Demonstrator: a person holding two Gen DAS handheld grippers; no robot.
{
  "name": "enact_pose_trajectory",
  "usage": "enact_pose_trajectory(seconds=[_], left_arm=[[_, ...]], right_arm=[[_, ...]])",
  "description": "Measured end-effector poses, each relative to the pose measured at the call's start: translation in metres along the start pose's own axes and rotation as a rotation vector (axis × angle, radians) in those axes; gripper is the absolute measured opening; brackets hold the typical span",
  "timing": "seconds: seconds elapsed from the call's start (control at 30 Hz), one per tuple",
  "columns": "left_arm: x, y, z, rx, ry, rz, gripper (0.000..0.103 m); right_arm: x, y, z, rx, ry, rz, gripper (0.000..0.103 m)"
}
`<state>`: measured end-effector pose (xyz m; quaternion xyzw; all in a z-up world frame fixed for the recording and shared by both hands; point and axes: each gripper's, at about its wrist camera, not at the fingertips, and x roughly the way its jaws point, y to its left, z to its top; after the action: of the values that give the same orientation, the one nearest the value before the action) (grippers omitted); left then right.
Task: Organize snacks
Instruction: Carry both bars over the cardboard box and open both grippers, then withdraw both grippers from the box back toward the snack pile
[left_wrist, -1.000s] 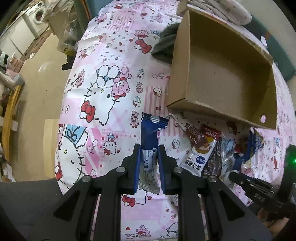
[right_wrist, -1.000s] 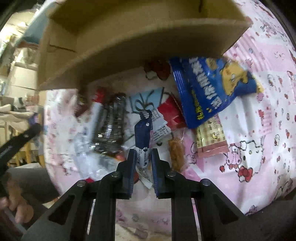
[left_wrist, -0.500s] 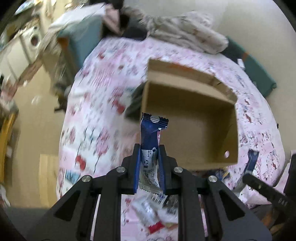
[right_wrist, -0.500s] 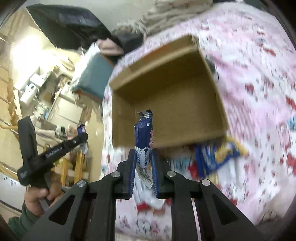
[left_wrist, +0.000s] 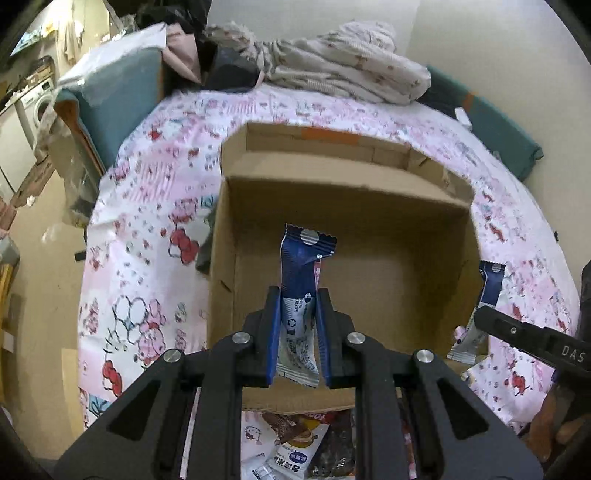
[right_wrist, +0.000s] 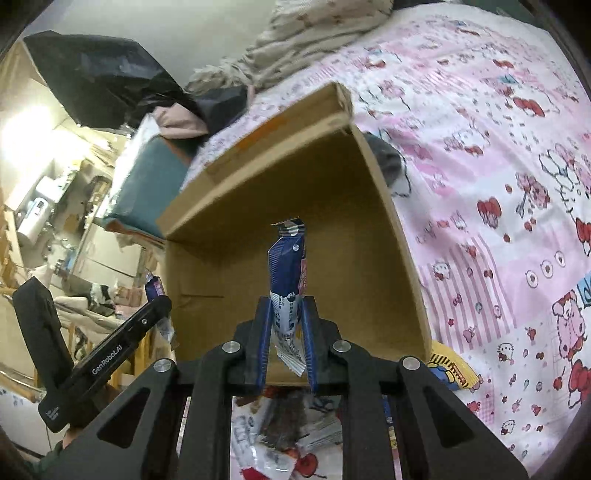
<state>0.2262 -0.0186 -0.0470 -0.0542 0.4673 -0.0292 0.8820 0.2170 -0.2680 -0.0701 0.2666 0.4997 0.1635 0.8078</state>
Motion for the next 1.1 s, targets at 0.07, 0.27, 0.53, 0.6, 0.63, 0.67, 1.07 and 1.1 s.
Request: enact_pose_trajectory(seconds=[0.07,0.27,0.53,0.6,0.63,0.67,1.07,1.1], left_arm=[[0.008,-0.001,-0.004,0.006,0.015,-0.001,0.015],[0.019,-0.009,-0.011,0.036,0.028,-0.006,0.015],[0.023,-0.008,-0.013,0.032,0.046,-0.008,0.016],[0.023,-0.008,-0.013,0.029,0.042,-0.007,0.016],[0.023,-0.007,-0.013,0.028,0.039,-0.006,0.016],[0.023,-0.008,-0.012,0.028,0.037,-0.005,0.016],[0.016,-0.012,-0.013,0.043,0.022,0.000,0.071],[0.014,-0.013,-0.013,0.047,0.007,0.001,0.083]], right_arm=[[0.007,-0.003,-0.003,-0.011,0.016,-0.028,0.017],[0.022,-0.007,-0.007,-0.020,0.055,-0.066,0.017],[0.031,-0.002,-0.011,-0.039,0.086,-0.073,0.018],[0.032,-0.001,-0.012,-0.042,0.091,-0.070,0.019],[0.033,-0.001,-0.012,-0.042,0.093,-0.069,0.019],[0.033,-0.001,-0.011,-0.042,0.091,-0.067,0.020],[0.023,-0.006,-0.006,0.001,0.050,-0.029,0.059],[0.021,-0.005,-0.005,0.004,0.036,-0.024,0.070]])
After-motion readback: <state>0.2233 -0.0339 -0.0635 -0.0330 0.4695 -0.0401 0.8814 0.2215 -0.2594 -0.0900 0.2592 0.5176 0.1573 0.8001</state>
